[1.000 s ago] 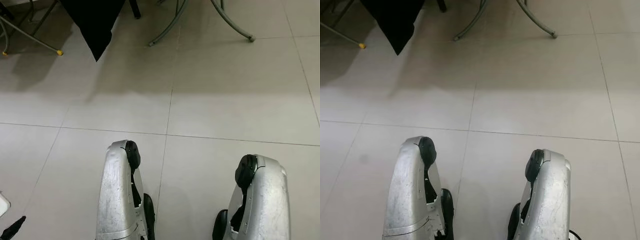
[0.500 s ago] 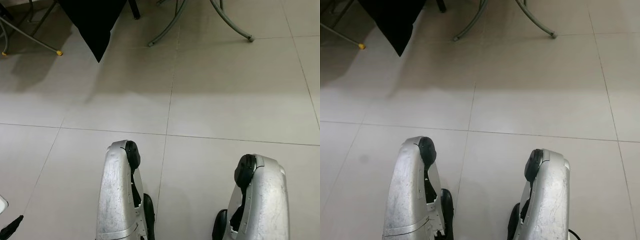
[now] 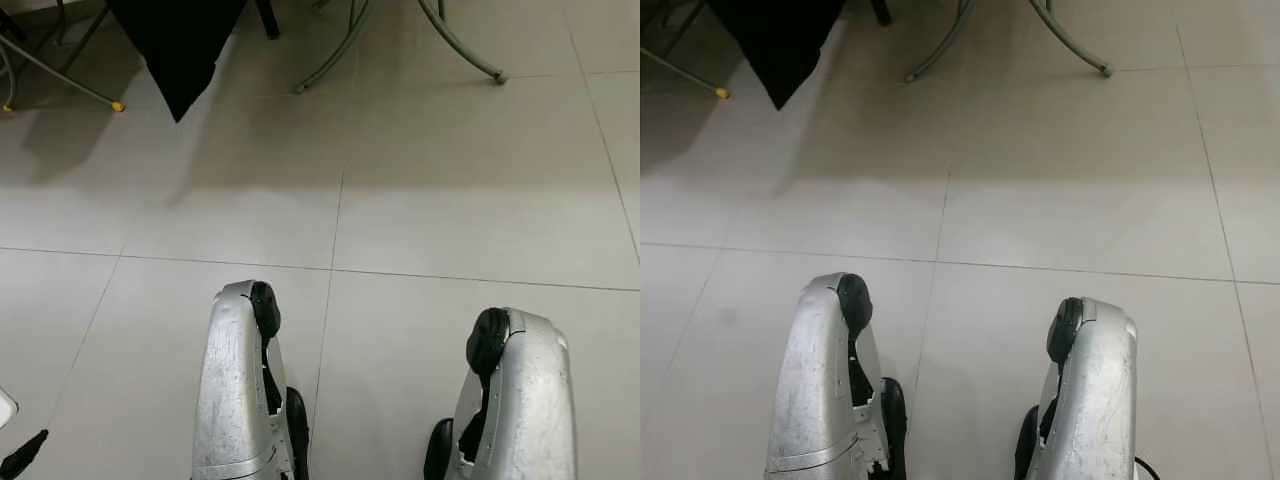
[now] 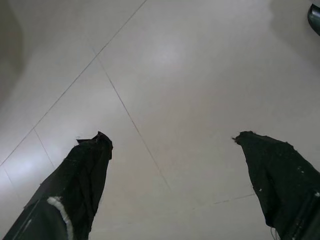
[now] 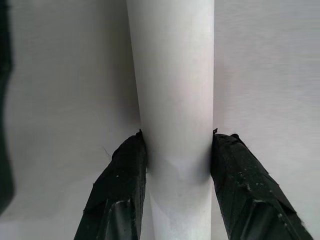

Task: Building children table

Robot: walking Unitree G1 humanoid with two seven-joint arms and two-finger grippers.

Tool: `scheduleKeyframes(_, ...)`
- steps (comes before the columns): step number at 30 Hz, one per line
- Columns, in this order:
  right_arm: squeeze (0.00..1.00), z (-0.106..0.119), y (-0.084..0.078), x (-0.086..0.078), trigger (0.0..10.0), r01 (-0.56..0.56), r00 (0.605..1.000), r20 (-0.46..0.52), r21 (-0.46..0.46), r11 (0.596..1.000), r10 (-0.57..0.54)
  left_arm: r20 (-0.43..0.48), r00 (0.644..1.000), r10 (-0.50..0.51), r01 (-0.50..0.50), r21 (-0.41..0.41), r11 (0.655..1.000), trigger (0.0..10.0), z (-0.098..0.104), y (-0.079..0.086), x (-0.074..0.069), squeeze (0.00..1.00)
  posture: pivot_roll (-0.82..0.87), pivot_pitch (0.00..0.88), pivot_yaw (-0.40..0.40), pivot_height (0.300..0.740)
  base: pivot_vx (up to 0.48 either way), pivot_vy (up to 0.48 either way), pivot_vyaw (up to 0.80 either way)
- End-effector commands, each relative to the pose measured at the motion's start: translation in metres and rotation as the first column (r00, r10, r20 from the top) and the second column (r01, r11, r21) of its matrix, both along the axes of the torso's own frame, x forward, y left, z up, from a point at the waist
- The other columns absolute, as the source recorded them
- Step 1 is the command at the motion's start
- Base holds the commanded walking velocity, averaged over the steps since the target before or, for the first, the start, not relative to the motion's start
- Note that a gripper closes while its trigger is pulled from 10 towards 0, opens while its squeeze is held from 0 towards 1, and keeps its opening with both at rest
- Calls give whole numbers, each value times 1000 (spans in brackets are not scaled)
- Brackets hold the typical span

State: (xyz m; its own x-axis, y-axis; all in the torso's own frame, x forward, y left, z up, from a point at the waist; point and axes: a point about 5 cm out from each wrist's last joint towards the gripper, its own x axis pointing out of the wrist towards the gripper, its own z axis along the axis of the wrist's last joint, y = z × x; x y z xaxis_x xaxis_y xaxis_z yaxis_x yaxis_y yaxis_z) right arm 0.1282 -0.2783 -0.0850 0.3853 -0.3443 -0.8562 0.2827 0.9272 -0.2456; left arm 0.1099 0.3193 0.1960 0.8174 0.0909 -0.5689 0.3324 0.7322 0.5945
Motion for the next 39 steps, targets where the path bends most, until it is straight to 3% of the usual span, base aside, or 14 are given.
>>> scheduleKeyframes(1, 0, -4, 37, 22, 0, -18, 999, 39, 58, 998, 16, -33, 999, 30, -31, -22, 999, 10000, -8, 3, -4, 0, 532, 374, 251, 300, 0, 0, 0)
scheduleKeyframes(4, 0, 10, 20, 42, 0, 85, 994, 83, -79, 993, -78, -21, 999, 27, -28, -45, 999, 10000, -12, -1, -2, 0, 498, 370, 239, 300, 0, 0, 0)
scheduleKeyframes(7, 0, 17, 16, 53, 0, 98, 989, 121, -111, 989, -85, -17, 1000, 23, -24, -57, 998, 10000, -16, -4, 0, 0, 480, 365, 230, 300, 0, 0, 0)
scheduleKeyframes(8, 0, 27, 15, 70, 0, 92, 980, 185, -117, 989, -70, -4, 1000, 22, -23, -75, 997, 10000, -21, -7, 3, 0, 459, 355, 216, 300, 0, 0, 0)
scheduleKeyframes(10, 0, 36, 16, 85, 0, 66, 972, 232, -126, 990, -35, 10, 1000, 25, -24, -91, 996, 10000, -25, -10, 6, 0, 440, 347, 202, 300, 0, 0, 0)
scheduleKeyframes(15, 0, 48, 16, 102, 0, 21, 959, 282, -142, 990, 20, 25, 999, 29, -26, -107, 994, 10000, -30, -13, 11, 0, 410, 335, 179, 300, 0, 0, 0)
scheduleKeyframes(18, 0, 77, 8, 130, 0, 1, 920, 385, -185, 983, 71, 50, 998, 41, -34, -144, 989, 10000, -41, -20, 16, 0, 348, 309, 138, 300, 0, 0, 0)
scheduleKeyframes(20, 0, 77, 8, 130, 0, 1, 920, 385, -185, 983, 71, 50, 998, 41, -34, -144, 989, 10000, -41, -20, 16, 0, 348, 309, 138, 300, 0, 0, 0)
scheduleKeyframes(27, 0, 127, -10, 159, 0, 21, 878, 451, -375, 927, 162, 102, 993, 65, -42, -220, 975, 10000, -61, -38, 30, 0, 258, 254, 71, 320, 0, 0, 0)
scheduleKeyframes(29, 0, 143, -8, 169, 0, 5, 856, 472, -415, 910, 211, 116, 991, 74, -45, -237, 970, 10000, -67, -43, 34, 0, 234, 234, 53, 330, 0, 0, 0)
scheduleKeyframes(36, 0, 169, 7, 185, 0, -61, 818, 504, -403, 913, 277, 153, 984, 90, -46, -273, 961, 10000, -78, -54, 47, 0, 162, 178, 8, 350, 0, 0, 0)
scheduleKeyframes(39, 0, 197, 25, 198, 0, -136, 763, 535, -414, 900, 362, 192, 976, 100, -34, -319, 947, 10000, -88, -68, 63, 0, 113, 129, -16, 365, 0, 0, 0)
